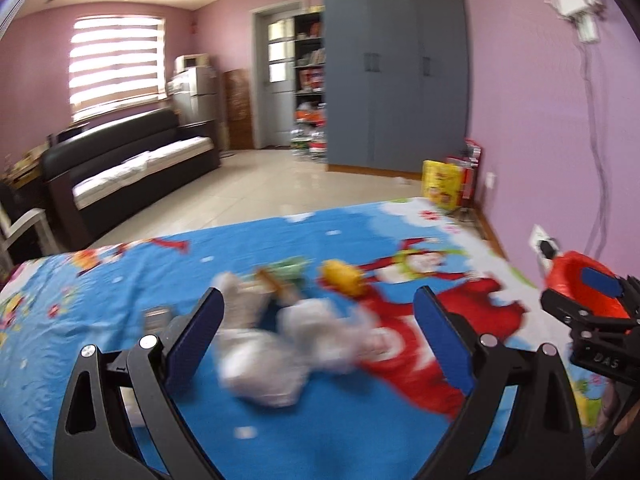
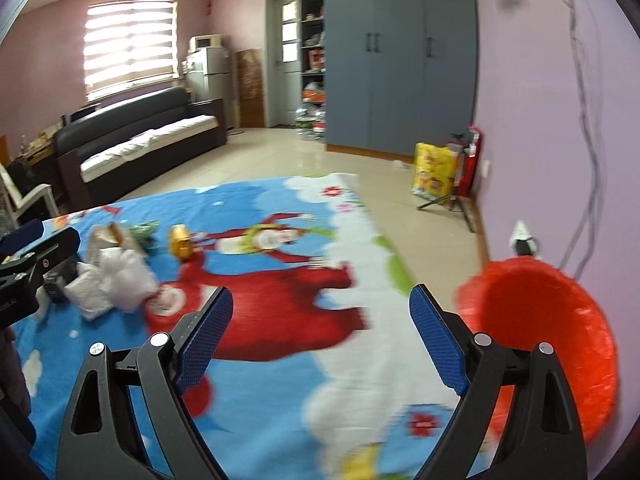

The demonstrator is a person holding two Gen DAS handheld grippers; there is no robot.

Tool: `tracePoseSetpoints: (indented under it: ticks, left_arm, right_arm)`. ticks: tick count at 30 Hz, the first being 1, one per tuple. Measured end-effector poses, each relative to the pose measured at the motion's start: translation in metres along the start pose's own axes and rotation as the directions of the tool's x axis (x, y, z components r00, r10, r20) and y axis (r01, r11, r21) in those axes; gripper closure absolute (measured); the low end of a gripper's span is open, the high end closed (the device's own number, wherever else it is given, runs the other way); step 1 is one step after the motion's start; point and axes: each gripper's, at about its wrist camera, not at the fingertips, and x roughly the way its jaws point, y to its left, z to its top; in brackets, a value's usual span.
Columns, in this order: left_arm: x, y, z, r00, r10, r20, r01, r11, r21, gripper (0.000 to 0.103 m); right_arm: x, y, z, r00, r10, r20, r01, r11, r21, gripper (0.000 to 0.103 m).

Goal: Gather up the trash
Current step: 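Grasp a white tissue with the right tool while the left tool grasps a white paper roll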

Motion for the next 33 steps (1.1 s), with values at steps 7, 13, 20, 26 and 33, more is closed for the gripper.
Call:
tracePoseSetpoints:
  ticks: [7, 13, 20, 26, 33]
  left_arm:
    - [-0.005, 0.079, -0.01, 0.995, 0.093, -0.04, -0.096, 0.992, -0.088, 0.014]
    - [0.0, 0.121, -0.023, 0.985, 0.126, -0.121, -0.141, 0.982, -0.124, 0.027]
    - [0.014, 0.151, -0.046, 0.966, 0.116, -0.231, -0.156, 0.975, -0.161, 0.049]
    - [0.028, 0.161, -0.059, 0.954, 0.116, -0.278, -0.163, 0.975, -0.153, 0.054]
    - [0.036, 0.155, -0.065, 0.93, 0.085, -0.357, -0.152, 0.975, -0.165, 0.072]
  right_arm:
    - [0.027, 0.075, 0.003, 0.991, 0.129, -0.037, -0.129, 0.992, 0.0, 0.018]
    - [0.043, 0.136, 0.001, 0.979, 0.186, -0.078, -0.192, 0.978, -0.077, 0.018]
    - [0.074, 0.149, 0.003, 0.973, 0.175, -0.152, -0.186, 0.981, -0.063, 0.018]
    - [0.089, 0.16, 0.004, 0.963, 0.188, -0.193, -0.2, 0.979, -0.044, 0.038]
    - [0.079, 0.159, 0.0, 0.964, 0.193, -0.183, -0.208, 0.975, -0.071, 0.082]
